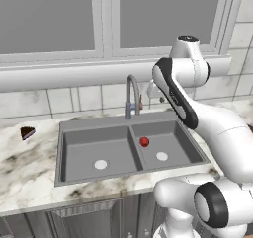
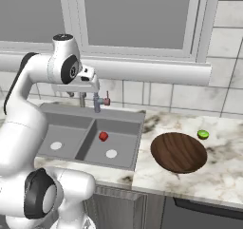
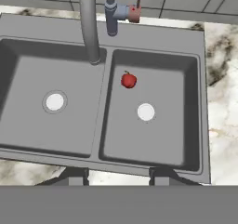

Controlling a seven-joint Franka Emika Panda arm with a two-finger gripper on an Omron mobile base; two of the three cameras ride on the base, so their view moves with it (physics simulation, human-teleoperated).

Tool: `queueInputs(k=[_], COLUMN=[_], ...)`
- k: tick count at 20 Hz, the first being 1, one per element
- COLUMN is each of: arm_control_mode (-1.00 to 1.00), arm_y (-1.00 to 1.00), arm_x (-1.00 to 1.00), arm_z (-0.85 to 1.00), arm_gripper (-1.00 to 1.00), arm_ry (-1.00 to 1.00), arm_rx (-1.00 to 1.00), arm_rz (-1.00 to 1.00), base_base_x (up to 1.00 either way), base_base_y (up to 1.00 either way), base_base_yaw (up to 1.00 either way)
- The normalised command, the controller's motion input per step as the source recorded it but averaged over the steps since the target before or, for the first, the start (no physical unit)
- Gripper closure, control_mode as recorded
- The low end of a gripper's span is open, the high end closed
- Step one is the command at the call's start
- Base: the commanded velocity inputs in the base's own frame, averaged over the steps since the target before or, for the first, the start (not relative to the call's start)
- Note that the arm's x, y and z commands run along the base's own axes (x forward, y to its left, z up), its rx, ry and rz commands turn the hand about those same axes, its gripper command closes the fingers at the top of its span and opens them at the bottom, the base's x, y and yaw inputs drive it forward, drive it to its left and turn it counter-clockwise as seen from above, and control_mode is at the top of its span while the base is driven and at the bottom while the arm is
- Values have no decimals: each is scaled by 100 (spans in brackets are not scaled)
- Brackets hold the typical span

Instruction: Pick the bell pepper from the sink and place it in the bowl. Then pick the bowl and place it in the microwave. Then close the microwave door and press the start button.

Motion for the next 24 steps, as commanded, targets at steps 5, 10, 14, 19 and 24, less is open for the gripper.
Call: queueInputs(k=[5,10,14,19,24], arm_control_mode=[-100,-100,-100,-100,-100], arm_y=[-23,-59,-31,-36,-20], arm_x=[-36,-94,-52,41,8], arm_z=[-11,-84,-84,-50,-31], arm_gripper=[-100,-100,-100,-100,-100], arm_ry=[-5,-3,-15,-21,-8], arm_rx=[0,0,0,6,4], arm_rz=[2,40,80,74,40], base_base_x=[0,0,0,0,0], base_base_y=[0,0,0,0,0], base_base_yaw=[0,0,0,0,0])
